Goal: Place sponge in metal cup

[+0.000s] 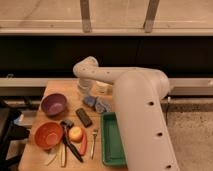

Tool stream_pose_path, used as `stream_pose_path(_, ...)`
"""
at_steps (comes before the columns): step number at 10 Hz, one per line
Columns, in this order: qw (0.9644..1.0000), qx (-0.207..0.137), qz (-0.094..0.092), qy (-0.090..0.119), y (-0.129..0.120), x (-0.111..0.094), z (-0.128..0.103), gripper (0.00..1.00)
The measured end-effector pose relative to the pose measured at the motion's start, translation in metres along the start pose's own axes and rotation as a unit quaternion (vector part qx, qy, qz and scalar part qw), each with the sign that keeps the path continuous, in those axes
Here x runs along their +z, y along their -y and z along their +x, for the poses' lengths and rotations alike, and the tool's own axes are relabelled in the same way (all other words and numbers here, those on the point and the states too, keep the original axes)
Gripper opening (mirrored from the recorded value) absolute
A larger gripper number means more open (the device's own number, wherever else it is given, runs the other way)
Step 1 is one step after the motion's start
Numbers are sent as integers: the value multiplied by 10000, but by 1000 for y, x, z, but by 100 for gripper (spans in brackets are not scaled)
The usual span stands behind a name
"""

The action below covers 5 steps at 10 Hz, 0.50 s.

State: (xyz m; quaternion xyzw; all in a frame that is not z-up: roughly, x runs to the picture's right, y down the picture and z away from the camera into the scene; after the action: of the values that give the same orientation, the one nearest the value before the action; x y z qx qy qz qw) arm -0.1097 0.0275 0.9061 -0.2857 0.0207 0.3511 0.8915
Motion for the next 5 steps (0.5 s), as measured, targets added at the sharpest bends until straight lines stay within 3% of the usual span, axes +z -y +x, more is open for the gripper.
stream_pose_path(3, 9996, 124, 134, 228, 7, -29, 9, 13)
stream_pose_path(5, 9982, 326, 271, 432, 19, -60, 21, 13)
